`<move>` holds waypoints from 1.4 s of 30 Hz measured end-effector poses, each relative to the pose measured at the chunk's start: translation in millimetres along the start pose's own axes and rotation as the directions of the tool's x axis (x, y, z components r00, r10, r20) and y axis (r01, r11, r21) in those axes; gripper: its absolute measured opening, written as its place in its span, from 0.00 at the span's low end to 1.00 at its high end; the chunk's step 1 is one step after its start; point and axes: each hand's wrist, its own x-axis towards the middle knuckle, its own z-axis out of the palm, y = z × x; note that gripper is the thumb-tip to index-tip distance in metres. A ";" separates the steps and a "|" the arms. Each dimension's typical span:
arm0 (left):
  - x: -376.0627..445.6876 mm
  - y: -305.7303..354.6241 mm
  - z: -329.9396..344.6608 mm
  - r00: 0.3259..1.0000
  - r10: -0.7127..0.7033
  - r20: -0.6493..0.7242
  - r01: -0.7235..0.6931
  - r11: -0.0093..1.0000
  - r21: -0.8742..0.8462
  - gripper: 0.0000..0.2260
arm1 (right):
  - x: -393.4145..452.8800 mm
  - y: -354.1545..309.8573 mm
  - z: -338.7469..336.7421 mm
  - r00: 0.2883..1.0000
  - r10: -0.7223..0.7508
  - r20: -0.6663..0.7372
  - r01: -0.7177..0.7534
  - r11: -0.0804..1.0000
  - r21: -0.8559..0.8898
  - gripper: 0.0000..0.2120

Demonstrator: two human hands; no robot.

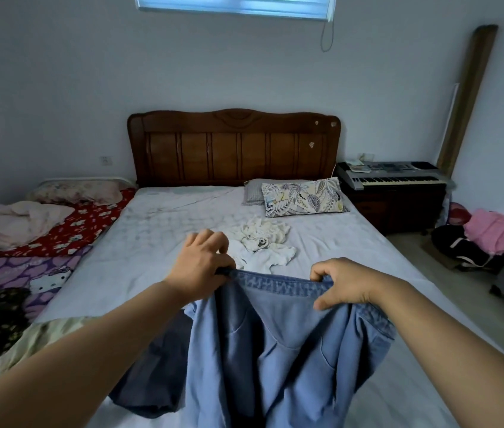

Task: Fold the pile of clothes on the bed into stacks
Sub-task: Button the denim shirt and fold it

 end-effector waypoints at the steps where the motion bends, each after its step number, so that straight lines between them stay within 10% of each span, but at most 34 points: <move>1: 0.8 0.4 -1.0 0.999 -0.025 -0.039 0.025 1.000 -0.010 0.10 | -0.1 -1.4 -2.4 0.999 -0.019 -0.030 0.016 0.997 -0.077 0.15; 7: -3.3 11.4 -6.5 0.952 -0.302 -0.052 0.274 0.916 -0.291 0.13 | 1.1 -3.6 -10.7 0.986 -0.102 -0.133 0.037 0.906 -0.422 0.15; 22: 7.1 -1.8 -27.0 0.746 -0.663 0.063 0.477 0.465 -0.745 0.17 | 0.8 1.5 0.5 0.938 0.084 -0.336 0.042 0.935 0.352 0.14; 29: 17.0 -24.7 -68.7 0.958 -0.207 0.198 0.248 0.945 -0.212 0.18 | 10.4 -5.6 -12.5 0.842 0.131 -0.523 -0.003 0.971 0.237 0.13; 35: 34.6 -37.7 -94.7 0.971 -0.227 0.079 0.226 0.974 0.020 0.10 | 8.2 -34.6 -31.6 0.914 0.003 -0.406 -0.013 1.000 -0.022 0.13; 42: 72.3 -18.1 -133.2 0.861 -0.503 0.072 0.430 0.797 0.425 0.11 | 11.0 -90.7 -77.1 0.767 0.132 -0.628 -0.397 0.866 -0.303 0.11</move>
